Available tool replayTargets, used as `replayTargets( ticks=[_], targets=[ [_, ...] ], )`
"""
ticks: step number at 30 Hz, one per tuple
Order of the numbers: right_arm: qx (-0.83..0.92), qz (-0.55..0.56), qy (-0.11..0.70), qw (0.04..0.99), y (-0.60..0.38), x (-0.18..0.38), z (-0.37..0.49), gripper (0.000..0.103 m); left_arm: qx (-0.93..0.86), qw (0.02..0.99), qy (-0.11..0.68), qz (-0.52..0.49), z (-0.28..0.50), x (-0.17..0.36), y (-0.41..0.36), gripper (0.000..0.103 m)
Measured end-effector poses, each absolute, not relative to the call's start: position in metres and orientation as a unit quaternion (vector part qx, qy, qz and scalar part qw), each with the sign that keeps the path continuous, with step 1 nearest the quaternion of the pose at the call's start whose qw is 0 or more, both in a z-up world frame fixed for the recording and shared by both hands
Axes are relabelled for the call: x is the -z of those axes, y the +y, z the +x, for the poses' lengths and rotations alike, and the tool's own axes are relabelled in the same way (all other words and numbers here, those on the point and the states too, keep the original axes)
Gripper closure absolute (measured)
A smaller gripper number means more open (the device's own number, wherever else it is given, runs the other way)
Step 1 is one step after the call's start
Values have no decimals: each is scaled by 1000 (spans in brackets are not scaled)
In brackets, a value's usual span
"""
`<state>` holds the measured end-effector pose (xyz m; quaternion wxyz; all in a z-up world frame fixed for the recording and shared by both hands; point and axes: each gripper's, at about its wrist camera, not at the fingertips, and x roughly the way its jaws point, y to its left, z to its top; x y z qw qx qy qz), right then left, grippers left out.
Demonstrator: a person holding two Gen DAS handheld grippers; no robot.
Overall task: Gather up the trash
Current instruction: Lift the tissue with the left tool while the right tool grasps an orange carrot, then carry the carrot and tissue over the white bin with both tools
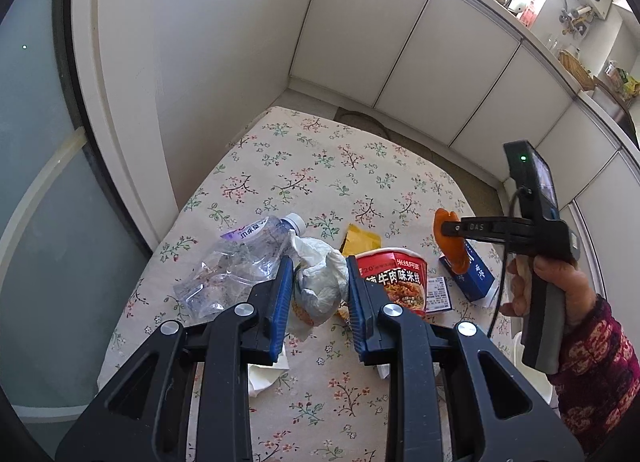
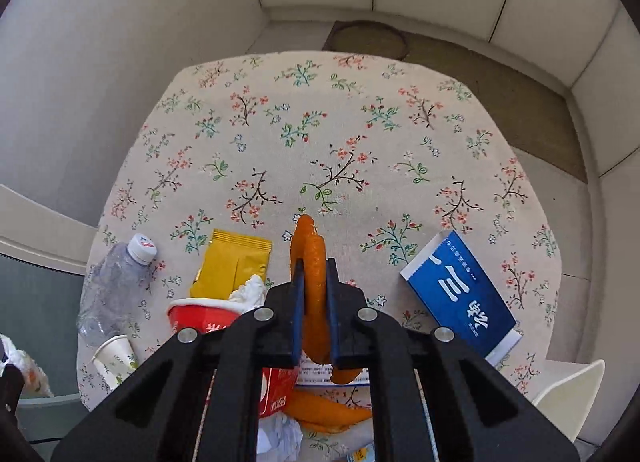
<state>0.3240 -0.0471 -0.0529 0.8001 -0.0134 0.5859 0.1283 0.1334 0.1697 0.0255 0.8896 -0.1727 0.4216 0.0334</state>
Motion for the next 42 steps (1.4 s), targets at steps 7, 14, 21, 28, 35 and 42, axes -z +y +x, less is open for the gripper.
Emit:
replayTargets(
  ticks=[7,14,21,28,35,42],
  targets=[
    [-128,22,531,838,-52,6,283,94,-36,894,408,-180,135,-28,163,78],
    [-108,51,468,875,-84,-29,228,93,-28,897,401,-184,133,-29,152,78],
    [-60,74,401,911,-136,-50,177,93,-20,900,395,-185,132,-28,140,78],
    [33,109,327,938,-212,-61,125,93,-5,910,381,-161,130,-29,114,78],
    [149,114,277,942,-286,-56,82,93,26,928,349,-126,124,-33,71,78],
    [241,115,259,928,-342,-31,52,93,59,940,320,-101,120,-34,24,78]
  ],
)
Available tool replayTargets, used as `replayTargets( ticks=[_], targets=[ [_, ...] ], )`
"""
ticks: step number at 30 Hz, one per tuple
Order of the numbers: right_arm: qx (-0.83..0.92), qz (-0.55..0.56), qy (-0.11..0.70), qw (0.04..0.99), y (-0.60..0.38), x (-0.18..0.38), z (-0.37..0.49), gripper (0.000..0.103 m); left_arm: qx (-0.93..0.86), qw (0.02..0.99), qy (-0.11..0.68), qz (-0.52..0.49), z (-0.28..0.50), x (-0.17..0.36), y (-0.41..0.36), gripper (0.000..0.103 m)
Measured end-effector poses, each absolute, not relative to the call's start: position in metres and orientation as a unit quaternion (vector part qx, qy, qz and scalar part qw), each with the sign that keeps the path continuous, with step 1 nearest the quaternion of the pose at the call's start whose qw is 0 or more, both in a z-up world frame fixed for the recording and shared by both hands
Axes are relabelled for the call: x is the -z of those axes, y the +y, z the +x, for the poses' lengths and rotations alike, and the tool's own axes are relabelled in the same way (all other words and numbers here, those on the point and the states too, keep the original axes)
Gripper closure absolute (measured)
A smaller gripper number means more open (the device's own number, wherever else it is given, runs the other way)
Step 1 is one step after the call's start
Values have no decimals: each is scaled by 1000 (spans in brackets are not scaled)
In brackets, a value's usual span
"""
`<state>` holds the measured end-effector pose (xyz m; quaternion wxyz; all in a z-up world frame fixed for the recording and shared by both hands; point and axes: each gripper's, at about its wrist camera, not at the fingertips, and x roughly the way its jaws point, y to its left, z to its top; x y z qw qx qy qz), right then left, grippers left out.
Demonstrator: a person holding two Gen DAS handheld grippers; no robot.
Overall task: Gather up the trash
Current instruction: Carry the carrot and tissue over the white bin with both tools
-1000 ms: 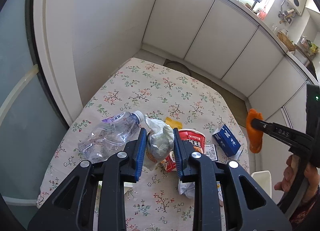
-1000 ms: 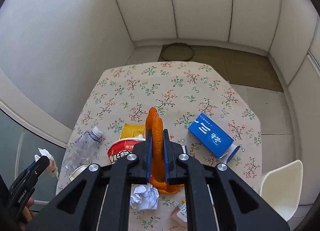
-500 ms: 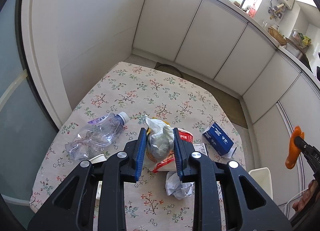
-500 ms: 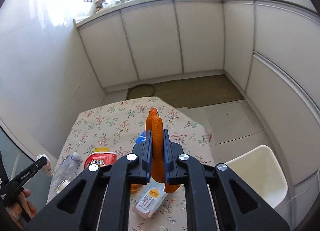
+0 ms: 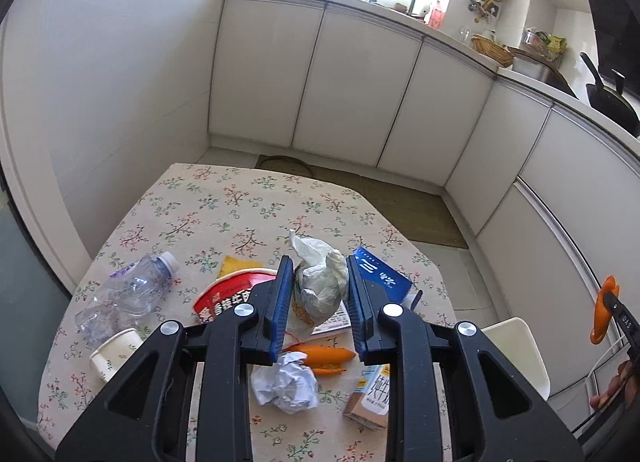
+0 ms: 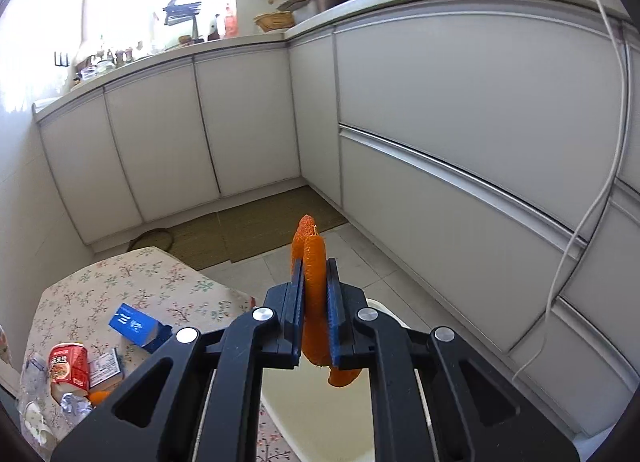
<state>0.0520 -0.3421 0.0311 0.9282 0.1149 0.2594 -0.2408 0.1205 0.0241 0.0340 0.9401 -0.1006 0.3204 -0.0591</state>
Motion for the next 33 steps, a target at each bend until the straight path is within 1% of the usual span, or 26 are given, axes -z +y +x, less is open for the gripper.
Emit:
replayTargets(
  ticks=[8,9,11,12,14,15,16,17,19,23,29,33],
  targets=[
    [270,136,273,913,-377,-12,37,92,97,940,319,-79,125,-25,-35,78],
    [269,140,274,913,-379,-10,36,89,104,938,321,-77,125,-24,-43,78],
    [265,147,281,911,-385,-8,36,87,117,936,324,-72,124,-21,-58,78],
    [266,151,282,910,-388,-7,35,84,125,935,324,-68,124,-21,-66,78],
    [268,153,279,910,-393,-8,31,65,141,933,325,-60,122,-19,-82,78],
    [275,154,273,909,-396,-10,27,46,148,932,325,-55,121,-18,-91,78],
    [284,157,266,908,-400,-12,24,32,158,932,324,-49,120,-18,-100,78],
    [296,164,254,906,-405,-14,18,29,167,931,323,-43,118,-18,-110,78],
    [314,170,242,902,-414,-17,9,17,185,928,321,-31,115,-18,-127,78],
    [345,178,235,891,-437,-23,-7,13,224,921,318,-6,110,-18,-162,78],
    [381,200,232,872,-467,-24,-25,12,277,904,327,0,110,-20,-211,78],
    [395,216,217,867,-479,-29,-38,12,303,891,337,10,109,-19,-241,77]
  ],
)
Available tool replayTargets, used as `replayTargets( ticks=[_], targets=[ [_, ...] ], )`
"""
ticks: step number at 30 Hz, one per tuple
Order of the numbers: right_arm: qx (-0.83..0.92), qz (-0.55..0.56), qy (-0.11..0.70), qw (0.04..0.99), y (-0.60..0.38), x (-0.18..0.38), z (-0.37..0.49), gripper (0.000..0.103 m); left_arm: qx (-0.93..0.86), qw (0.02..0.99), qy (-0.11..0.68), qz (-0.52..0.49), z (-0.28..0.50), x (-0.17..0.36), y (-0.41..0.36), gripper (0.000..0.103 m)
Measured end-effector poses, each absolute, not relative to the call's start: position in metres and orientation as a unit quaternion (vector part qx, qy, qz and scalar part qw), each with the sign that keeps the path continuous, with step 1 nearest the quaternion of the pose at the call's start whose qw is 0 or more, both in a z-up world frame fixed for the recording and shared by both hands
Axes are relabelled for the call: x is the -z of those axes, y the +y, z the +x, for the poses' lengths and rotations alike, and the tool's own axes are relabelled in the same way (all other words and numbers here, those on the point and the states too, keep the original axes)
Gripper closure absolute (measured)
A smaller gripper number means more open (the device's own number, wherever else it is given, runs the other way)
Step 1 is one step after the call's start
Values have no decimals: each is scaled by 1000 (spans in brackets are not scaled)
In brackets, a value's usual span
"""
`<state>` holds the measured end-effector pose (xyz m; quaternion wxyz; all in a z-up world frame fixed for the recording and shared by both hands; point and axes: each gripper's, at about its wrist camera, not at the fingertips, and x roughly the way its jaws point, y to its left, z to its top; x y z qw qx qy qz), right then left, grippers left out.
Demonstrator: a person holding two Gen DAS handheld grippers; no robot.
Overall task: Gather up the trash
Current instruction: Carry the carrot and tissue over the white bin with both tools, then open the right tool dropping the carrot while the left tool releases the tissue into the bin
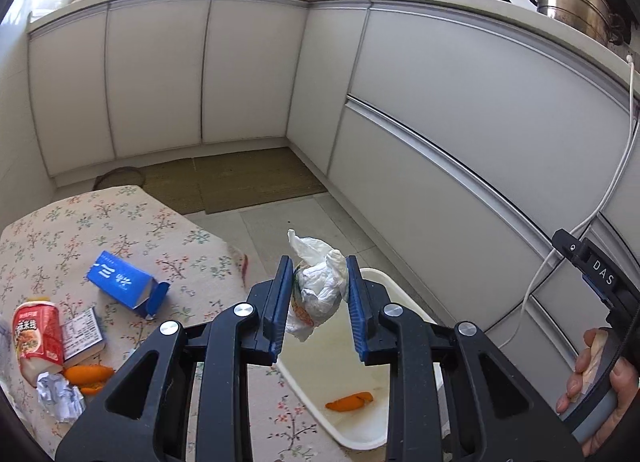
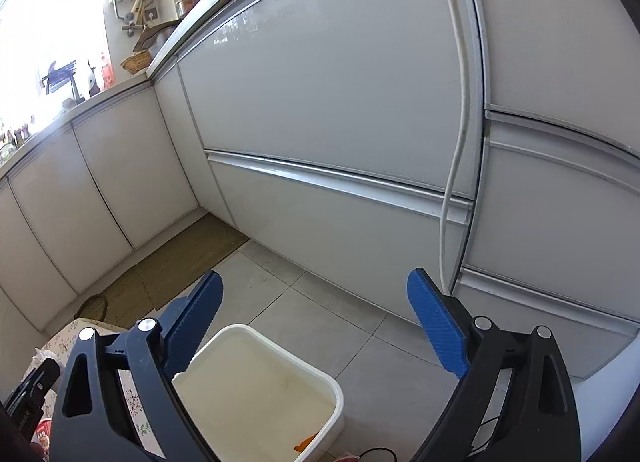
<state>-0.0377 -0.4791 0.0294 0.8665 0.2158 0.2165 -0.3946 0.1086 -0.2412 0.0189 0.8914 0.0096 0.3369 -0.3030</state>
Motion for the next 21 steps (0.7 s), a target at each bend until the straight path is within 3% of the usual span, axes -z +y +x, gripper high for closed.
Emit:
replayTargets(
  ticks=[12,16,21],
  targets=[
    [414,243,224,848,-502,-25,-50,12,367,833,413,-2,121,5,-316,73],
    [413,237,224,851,-500,-25,-48,12,348,841,414,0,119,6,-318,45],
    [411,220,219,857,-487,-26,-44,12,318,861,396,13,113,-4,-308,33]
  ],
)
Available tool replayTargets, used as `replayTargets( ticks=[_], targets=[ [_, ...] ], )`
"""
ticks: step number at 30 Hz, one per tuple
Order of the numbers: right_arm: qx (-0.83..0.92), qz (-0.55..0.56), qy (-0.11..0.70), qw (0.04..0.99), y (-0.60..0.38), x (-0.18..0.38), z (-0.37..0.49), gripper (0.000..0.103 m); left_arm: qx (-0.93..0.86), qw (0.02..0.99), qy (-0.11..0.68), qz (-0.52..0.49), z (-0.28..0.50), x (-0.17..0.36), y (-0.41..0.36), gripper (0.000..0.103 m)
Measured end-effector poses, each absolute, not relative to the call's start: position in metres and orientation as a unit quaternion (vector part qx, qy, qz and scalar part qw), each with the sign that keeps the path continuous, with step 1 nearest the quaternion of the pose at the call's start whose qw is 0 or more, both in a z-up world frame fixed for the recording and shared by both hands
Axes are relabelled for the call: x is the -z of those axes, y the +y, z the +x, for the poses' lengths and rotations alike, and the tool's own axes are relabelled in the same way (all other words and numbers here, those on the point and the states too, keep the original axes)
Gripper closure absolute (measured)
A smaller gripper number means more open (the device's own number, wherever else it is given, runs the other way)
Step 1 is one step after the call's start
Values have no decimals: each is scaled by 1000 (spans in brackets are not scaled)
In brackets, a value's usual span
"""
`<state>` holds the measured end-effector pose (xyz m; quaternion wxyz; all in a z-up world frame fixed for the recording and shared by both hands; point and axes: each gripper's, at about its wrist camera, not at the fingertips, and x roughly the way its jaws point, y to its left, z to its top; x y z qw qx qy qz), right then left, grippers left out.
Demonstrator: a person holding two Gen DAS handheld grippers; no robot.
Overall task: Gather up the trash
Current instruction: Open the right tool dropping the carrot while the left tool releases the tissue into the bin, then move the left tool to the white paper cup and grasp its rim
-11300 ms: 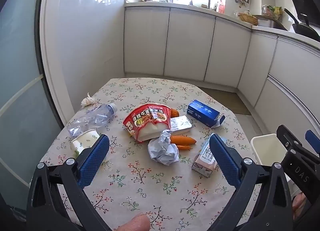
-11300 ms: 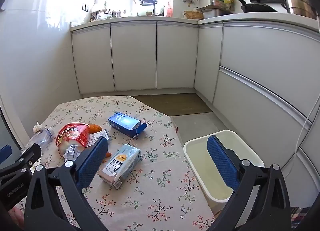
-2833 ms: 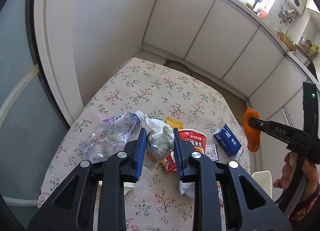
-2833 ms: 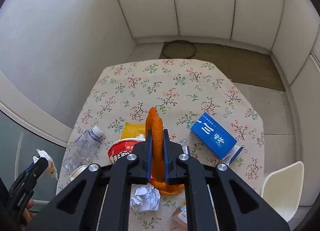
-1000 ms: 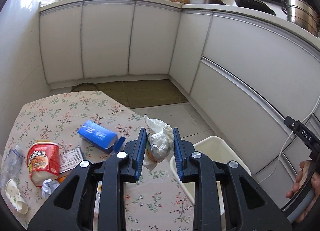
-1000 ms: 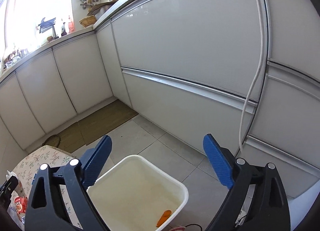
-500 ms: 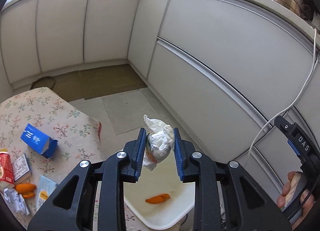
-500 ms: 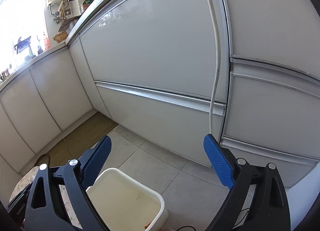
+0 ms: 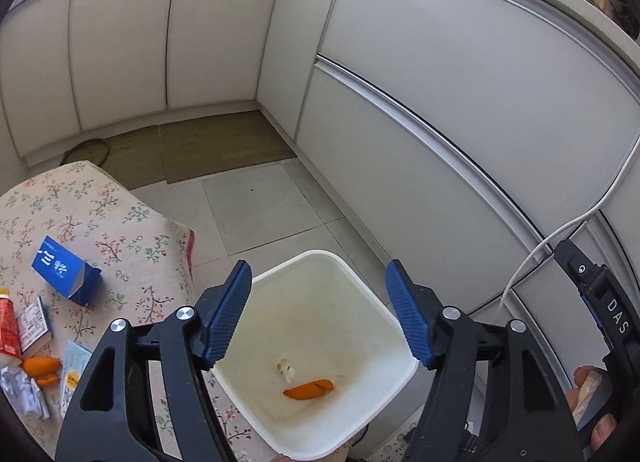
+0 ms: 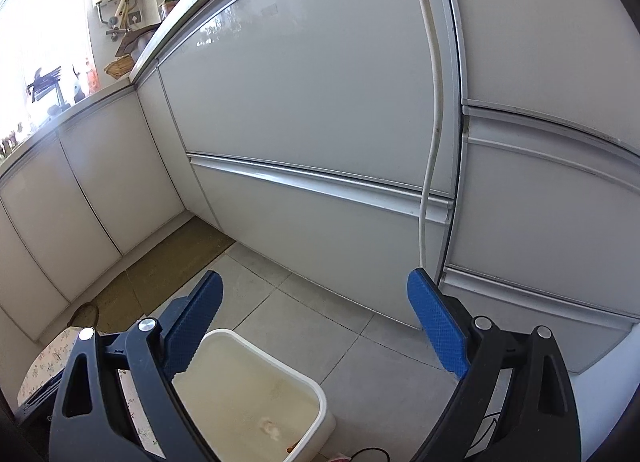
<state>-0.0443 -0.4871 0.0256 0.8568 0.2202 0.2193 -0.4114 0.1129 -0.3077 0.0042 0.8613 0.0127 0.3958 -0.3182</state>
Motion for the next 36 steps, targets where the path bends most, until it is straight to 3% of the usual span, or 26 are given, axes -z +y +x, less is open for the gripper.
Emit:
replayTargets(
  ticks=[2,8,16,36],
  targets=[
    [411,203,216,862,-477,-26,-41,9,291,878,379,16,110,-11,-298,22],
    [383,162,209,885,-442,-31,-26,7,224,913,339,23,99,-26,-263,13],
    [342,94,203,913,-391,-37,-7,6,164,932,322,11,93,-36,-215,11],
    [214,47,218,951,-261,-46,49,6,40,947,319,-16,98,-42,-77,11]
  ],
)
